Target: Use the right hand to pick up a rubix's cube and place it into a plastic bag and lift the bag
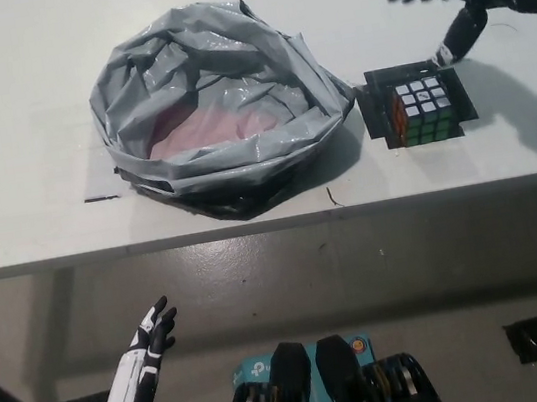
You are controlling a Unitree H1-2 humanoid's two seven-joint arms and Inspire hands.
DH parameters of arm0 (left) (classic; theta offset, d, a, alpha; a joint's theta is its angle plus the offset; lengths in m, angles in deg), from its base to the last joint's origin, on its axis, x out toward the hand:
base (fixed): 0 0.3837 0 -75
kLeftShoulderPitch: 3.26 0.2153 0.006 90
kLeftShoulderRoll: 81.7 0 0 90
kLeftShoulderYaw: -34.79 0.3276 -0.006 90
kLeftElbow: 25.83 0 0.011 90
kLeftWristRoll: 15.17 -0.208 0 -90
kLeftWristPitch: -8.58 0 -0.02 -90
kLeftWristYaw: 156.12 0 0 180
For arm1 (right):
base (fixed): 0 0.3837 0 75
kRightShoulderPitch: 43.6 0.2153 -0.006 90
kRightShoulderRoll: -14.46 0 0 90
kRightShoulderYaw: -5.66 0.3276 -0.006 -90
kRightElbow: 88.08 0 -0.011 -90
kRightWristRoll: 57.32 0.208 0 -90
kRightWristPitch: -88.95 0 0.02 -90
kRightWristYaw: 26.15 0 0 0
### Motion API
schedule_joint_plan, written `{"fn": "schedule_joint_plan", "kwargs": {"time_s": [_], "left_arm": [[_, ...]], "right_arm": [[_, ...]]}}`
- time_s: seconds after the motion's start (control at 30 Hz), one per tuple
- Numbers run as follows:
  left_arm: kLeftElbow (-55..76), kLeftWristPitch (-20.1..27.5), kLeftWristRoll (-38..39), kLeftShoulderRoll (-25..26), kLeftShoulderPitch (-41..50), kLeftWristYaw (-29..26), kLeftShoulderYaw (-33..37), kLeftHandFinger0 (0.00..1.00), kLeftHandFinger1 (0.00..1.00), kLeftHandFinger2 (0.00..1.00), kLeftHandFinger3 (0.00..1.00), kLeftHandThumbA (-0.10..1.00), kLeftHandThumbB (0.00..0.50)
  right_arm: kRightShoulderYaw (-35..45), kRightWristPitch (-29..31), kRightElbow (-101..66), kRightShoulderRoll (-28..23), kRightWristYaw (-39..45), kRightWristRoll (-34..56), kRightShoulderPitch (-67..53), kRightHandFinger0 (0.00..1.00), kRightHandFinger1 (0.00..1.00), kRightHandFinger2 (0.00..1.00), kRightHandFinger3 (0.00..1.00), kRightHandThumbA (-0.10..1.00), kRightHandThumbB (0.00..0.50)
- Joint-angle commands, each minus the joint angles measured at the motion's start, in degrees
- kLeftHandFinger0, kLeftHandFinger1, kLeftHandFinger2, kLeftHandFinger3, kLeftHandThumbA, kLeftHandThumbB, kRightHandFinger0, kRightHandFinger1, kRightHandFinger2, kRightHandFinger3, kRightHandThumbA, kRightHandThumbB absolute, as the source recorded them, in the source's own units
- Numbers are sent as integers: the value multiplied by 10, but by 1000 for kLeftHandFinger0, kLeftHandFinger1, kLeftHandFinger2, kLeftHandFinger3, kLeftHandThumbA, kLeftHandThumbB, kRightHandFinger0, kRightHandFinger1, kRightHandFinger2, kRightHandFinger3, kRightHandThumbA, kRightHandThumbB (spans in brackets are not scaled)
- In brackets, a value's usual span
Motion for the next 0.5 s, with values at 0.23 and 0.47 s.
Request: {"fn": "schedule_joint_plan", "kwargs": {"time_s": [0.23,0.47], "left_arm": [[58,12,-6,20,-17,15,2,1000,1000,1000,1000,1000,134],[64,6,-13,25,-19,19,3,1000,1000,1000,1000,1000,132]], "right_arm": [[-59,79,168,34,151,-39,172,1000,1000,1000,1000,987,500],[-49,95,220,53,131,-35,178,1000,1000,1000,1000,990,500]]}}
